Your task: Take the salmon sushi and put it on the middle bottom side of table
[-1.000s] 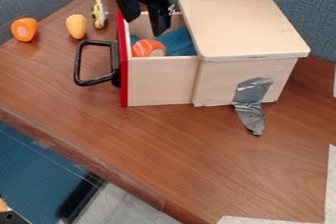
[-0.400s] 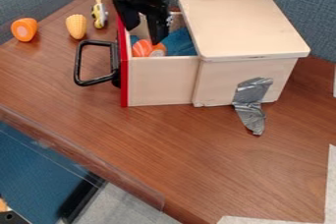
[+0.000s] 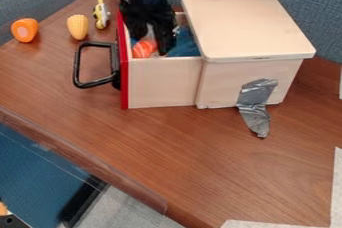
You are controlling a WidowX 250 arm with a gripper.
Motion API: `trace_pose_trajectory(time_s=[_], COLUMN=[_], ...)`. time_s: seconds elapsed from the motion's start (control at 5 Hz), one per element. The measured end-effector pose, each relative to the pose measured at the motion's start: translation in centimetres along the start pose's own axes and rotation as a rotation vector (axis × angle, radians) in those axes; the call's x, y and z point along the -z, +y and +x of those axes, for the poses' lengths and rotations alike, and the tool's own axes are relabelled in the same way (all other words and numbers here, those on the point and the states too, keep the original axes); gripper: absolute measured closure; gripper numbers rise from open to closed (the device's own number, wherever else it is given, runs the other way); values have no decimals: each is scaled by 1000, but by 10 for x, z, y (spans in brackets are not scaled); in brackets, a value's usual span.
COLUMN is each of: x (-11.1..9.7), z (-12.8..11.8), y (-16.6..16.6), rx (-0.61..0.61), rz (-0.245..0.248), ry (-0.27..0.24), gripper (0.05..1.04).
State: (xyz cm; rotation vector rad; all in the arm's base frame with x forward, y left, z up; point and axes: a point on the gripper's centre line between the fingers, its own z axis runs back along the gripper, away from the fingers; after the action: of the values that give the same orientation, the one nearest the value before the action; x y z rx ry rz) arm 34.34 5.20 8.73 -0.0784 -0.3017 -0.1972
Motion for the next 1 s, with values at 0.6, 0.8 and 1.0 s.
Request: trace_pose_trajectory(time_s=[0.6,0.8,1.0], x=[8,8,-11], z=[-8,-10,-4], y=[-9,-10,-8], rx=[-6,8,18], rz=[-7,-17,-39], ry=[23,31,-6], gripper=[418,517,517])
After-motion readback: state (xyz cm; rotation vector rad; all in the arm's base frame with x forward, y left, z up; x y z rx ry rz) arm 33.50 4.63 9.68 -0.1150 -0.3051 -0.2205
